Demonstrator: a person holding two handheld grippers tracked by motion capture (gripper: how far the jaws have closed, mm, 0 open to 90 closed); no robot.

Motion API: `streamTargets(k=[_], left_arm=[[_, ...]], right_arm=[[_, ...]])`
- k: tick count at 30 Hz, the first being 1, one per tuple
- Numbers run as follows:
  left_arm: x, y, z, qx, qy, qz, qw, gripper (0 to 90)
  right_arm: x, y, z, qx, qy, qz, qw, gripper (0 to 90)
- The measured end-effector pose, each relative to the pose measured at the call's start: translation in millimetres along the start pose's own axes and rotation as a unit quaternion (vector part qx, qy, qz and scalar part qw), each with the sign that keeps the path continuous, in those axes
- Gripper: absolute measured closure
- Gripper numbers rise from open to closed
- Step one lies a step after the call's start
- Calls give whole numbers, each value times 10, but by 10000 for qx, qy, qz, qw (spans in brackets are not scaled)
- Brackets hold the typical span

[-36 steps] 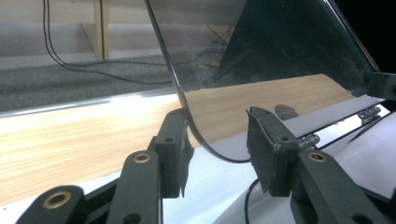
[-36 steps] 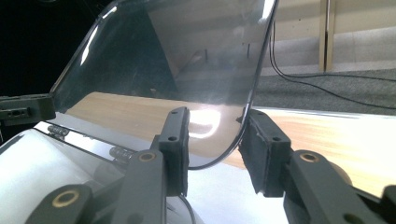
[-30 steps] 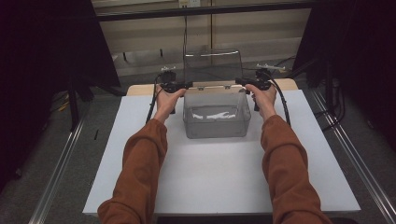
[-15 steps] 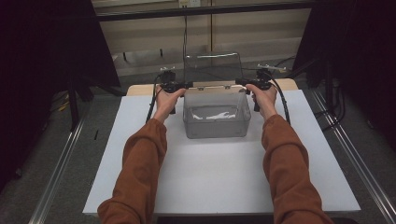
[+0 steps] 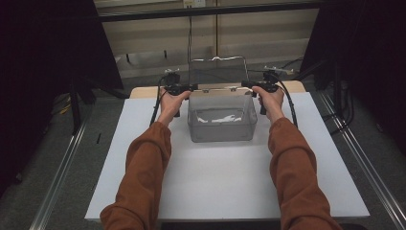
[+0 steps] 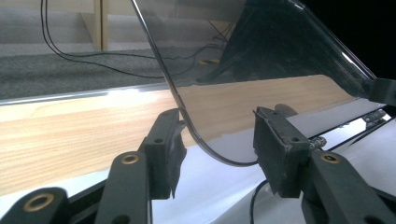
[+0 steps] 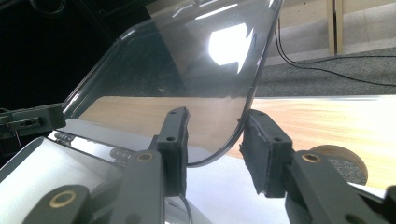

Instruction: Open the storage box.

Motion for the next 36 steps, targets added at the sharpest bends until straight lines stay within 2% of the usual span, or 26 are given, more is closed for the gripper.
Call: streamTargets(k=[5, 7, 8, 9, 10, 11, 12, 13, 14, 15, 17, 20, 24, 27, 31, 33, 36], left_arm=[[11, 5, -1, 18, -14, 18, 10000, 508], [14, 13, -5, 60, -33, -8, 10000, 507], [13, 17, -12, 53, 0, 4, 10000, 507], [-1, 18, -16, -10, 153, 31, 9999, 547], [1, 26, -29, 66, 83, 30, 9999, 462], [14, 17, -28, -3, -19, 112, 9999, 422], [43, 14, -27, -61, -135, 158, 9998, 422], [70, 24, -26, -26, -91, 186, 9998, 404], [105, 31, -15, -36, -111, 201, 9997, 403], [127, 32, -2, -96, -190, 190, 9996, 390], [136, 36, -2, -97, -113, 158, 9998, 346], [113, 18, 6, -199, -157, 4, 9997, 319], [24, -11, 21, -321, -232, -354, 9986, 247], [-15, 2, 25, -301, -243, -450, 9982, 226], [-22, 54, 26, -466, -237, -455, 9976, 197], [-15, 55, 38, -513, -306, -487, 9970, 175], [-23, 54, 65, -544, -355, -552, 9964, 157]], right_arm=[[-23, 10, -7, 6, 6, -105, 9999, 566], [-34, 11, -13, -25, 175, -2, 9998, 552], [-34, 11, -13, -25, 175, -2, 9998, 552], [-38, 14, -15, -5, 232, 22, 9997, 591], [-20, 15, -28, -27, 242, 76, 9997, 587], [-35, 17, -29, -7, 452, 163, 9988, 587], [-35, 17, -29, -7, 452, 163, 9988, 486], [-61, 12, -28, -65, 661, 178, 9976, 446], [-70, 10, -24, -102, 632, 132, 9979, 481], [-57, 10, -21, -107, 505, 108, 9986, 494], [-37, -4, -13, -141, 573, 371, 9976, 466], [-42, -12, -2, -175, 603, 348, 9974, 433], [-8, -16, 23, -204, 612, 582, 9962, 425], [1, -12, 39, -206, 637, 649, 9956, 392], [43, 5, 87, -248, 551, 707, 9957, 357], [71, 12, 105, -231, 589, 837, 9945, 328], [108, 12, 110, -237, 612, 880, 9940, 278]])
Point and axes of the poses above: each handheld gripper's, and its own axes: z roughly backward along the jaws, y roughly out of its underside, x roughly to its left, the point moved 6 cm from there along -z, roughly forward along the jaws, and after that the axes turned 8 degrees about x, right-handed, at the moved point
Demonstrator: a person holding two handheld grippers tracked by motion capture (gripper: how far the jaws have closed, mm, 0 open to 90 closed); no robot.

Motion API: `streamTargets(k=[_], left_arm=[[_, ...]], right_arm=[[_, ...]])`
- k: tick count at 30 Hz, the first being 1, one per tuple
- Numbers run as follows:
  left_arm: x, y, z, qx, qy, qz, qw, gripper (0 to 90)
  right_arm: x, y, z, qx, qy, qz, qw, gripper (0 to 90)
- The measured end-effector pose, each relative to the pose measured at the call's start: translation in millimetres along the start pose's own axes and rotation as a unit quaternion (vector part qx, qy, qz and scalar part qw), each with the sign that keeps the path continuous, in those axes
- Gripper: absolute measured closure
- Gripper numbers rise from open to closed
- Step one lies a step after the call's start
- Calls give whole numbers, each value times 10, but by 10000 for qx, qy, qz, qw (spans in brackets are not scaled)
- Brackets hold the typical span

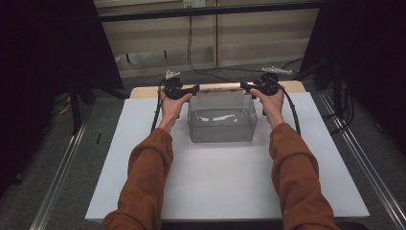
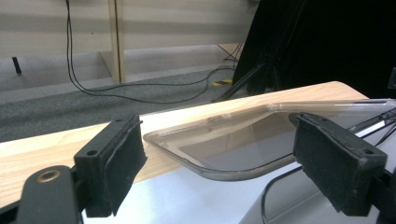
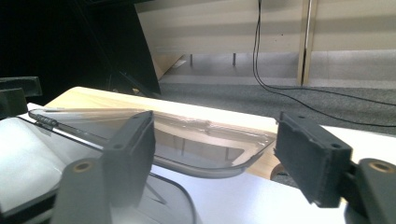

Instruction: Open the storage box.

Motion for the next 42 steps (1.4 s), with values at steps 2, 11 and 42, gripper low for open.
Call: streamTargets(k=[2, 11, 42], left_arm=[[-10, -4, 16, 26, -34, -73, 10000, 134], [-117, 23, 64, -23, -61, -296, 9995, 114], [-263, 148, 488, -855, 72, -868, 9925, 23]], right_arm=[[25, -11, 6, -24, 26, 49, 10000, 254], [105, -7, 38, -90, 127, 248, 9996, 143], [309, 44, 563, -770, 650, 847, 9913, 8]])
Point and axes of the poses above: each handheld gripper's, and its own axes: z roughly backward along the jaws, y roughly out of its underside, x roughly to its left, the point moved 6 cm from there along -z, roughly forward along the jaws, and after that the axes turned 8 degrees about x, right-handed, at the moved point
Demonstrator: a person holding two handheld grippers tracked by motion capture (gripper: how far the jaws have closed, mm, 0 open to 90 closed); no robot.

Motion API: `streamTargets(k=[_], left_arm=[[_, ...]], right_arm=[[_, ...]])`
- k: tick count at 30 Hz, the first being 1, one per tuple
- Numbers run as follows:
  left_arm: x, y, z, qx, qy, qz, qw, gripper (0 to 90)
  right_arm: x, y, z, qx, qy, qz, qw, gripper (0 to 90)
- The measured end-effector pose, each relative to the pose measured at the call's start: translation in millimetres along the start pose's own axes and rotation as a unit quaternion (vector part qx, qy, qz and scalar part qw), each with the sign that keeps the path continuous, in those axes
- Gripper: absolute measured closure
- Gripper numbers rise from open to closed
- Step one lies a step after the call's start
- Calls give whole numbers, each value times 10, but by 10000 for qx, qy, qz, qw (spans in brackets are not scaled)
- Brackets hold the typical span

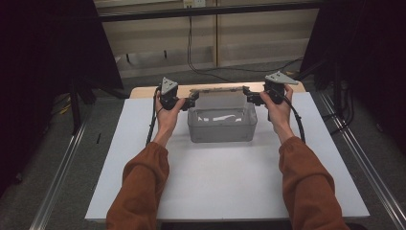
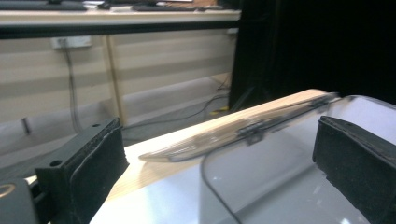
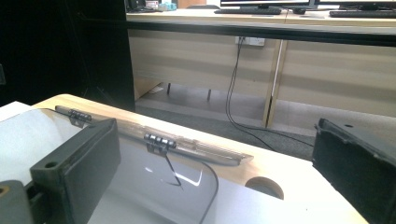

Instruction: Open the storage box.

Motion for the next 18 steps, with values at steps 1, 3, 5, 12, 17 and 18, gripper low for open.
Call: streamTargets(k=[1, 3, 5, 12, 17, 18], left_arm=[[-10, 5, 14, 0, 13, -17, 10000, 21], [-26, 14, 40, -10, 42, 46, 10000, 18], [-38, 17, 77, -28, 58, 0, 10000, 17], [-128, 40, 155, -87, 131, -41, 9999, 18], [-163, 55, 238, -210, 42, 32, 9998, 37], [-157, 66, 259, -190, 0, 46, 9998, 37]], right_arm=[[3, 15, 17, 7, -5, -6, 10000, 5], [12, 44, 43, 10, 7, 19, 10000, 3], [28, 67, 68, 5, 19, 36, 10000, 3], [70, 111, 144, -71, 45, 81, 9999, 2], [96, 153, 192, -132, 11, 55, 9999, 0], [102, 157, 202, -134, 8, 53, 9999, 0]])
Point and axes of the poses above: each handheld gripper's, and its own axes: z roughly backward along the jaws, y roughly out of its underside, x roughly to its left, the point moved 6 cm from there along -z, roughly forward along the jaws, and after that the axes turned 8 degrees about x, right-handed, at the moved point
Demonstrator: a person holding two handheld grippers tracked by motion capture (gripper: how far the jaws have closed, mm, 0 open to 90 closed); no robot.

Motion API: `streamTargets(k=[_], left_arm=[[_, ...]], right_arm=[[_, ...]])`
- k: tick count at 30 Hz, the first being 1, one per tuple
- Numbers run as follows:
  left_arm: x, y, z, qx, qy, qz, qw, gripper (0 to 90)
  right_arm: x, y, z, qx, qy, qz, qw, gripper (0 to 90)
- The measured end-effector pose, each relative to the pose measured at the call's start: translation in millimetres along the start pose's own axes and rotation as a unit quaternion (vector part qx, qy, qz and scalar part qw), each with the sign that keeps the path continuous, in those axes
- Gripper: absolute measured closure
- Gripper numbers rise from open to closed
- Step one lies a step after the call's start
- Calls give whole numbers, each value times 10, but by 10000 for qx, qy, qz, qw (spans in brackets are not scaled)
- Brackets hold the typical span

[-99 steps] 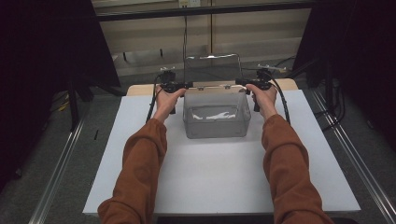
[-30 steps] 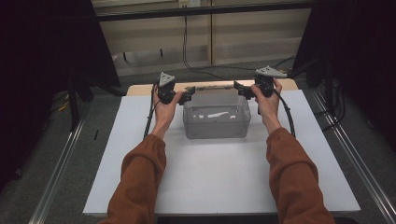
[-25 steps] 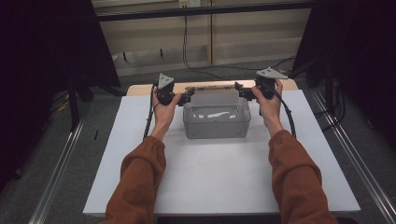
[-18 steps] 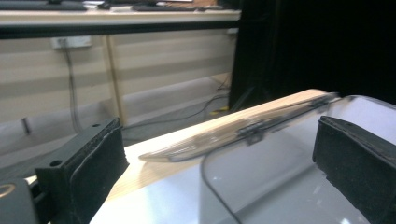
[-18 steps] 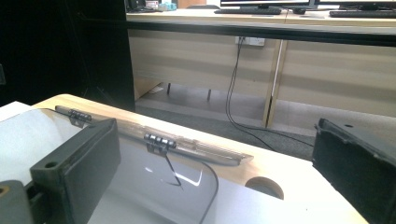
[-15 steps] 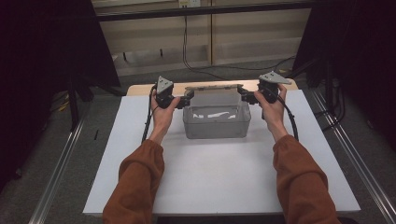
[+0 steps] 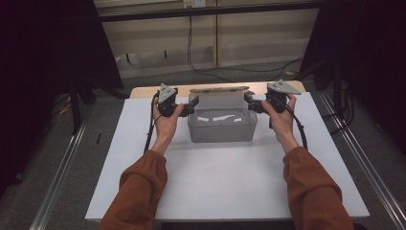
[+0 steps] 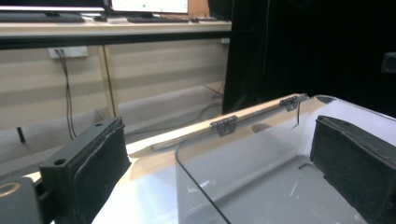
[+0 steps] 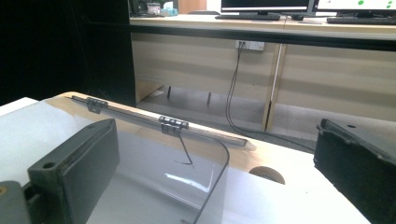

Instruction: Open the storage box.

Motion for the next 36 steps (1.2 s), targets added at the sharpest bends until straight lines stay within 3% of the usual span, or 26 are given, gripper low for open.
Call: streamTargets(k=[13, 17, 30, 33, 36], left_arm=[[-82, 81, 197, -20, 31, -148, 9999, 37], [-89, 100, 272, -70, 24, -47, 10000, 36], [-99, 177, 553, -200, -51, -49, 9998, 35], [-98, 246, 604, -158, 34, 236, 9996, 32], [-124, 305, 666, -209, -14, 78, 9998, 29]], right_arm=[[47, 14, 257, -177, 82, 162, 9997, 6], [44, 22, 340, -237, 132, 173, 9995, 1], [72, 86, 579, -417, 208, 282, 9985, 0], [63, 134, 612, -321, 264, 403, 9983, 0], [61, 189, 645, -335, 224, 340, 9986, 0]])
Point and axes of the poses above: each handheld gripper's, and its own axes: z roughly backward along the jaws, y roughly out of its underside, x roughly to its left, the point moved 6 cm from there along -z, roughly forward along the jaws, and after that the axes turned 8 degrees about x, right-handed, at the moved point
